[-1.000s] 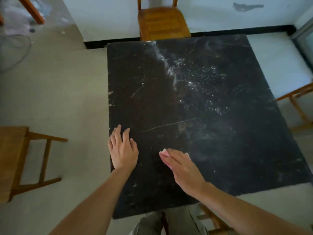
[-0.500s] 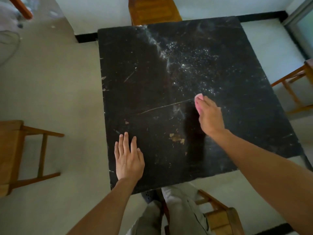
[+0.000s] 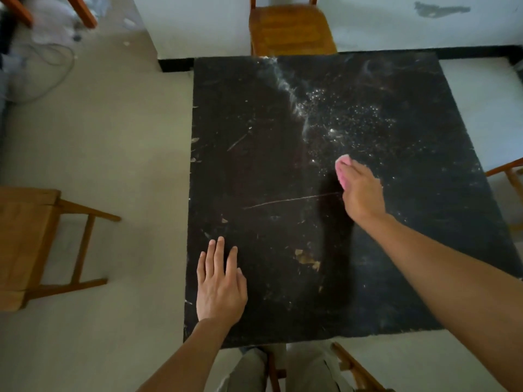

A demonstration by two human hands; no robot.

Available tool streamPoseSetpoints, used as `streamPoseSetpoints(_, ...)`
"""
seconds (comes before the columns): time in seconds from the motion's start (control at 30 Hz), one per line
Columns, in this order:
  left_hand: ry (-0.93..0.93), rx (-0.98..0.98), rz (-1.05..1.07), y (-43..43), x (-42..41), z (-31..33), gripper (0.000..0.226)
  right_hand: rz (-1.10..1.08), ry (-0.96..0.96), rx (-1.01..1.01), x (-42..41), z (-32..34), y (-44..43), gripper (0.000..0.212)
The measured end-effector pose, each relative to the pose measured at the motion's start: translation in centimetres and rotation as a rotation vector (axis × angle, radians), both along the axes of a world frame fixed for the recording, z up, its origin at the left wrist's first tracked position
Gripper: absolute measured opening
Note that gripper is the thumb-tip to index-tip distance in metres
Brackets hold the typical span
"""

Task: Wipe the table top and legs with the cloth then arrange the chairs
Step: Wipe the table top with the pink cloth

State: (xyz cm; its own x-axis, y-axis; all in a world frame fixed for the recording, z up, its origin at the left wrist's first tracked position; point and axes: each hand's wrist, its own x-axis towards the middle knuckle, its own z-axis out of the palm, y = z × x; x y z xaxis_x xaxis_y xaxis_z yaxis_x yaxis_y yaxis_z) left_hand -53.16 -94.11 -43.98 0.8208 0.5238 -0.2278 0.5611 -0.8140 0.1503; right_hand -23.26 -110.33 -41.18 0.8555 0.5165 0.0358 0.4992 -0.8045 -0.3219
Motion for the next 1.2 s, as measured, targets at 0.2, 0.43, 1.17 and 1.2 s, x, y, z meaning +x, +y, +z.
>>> streamPoseSetpoints(0.2, -0.032, 0.001, 0.019, 0.2, 1.5, 0.8, 0.051, 0.741, 0.059, 0.006, -9.4, -2.5, -1.1, 0.05)
streamPoseSetpoints(0.43, -0.209, 0.025, 0.157, 3.5, 13.5, 1.9, 0.04, 0.2, 0.048, -0.068, 10.7, -1.0, 3.5, 0.054)
streamPoseSetpoints(1.17, -0.056, 0.04, 0.341, 8.1, 25.3, 0.2, 0.052, 0.667, -0.01, 0.139, 12.1, -1.8, 8.3, 0.039)
streamPoseSetpoints(1.2, -0.048, 0.037, 0.342, 8.1, 25.4, 0.3, 0.053, 0.813, -0.016, 0.095, 10.3, -2.5, 7.2, 0.041)
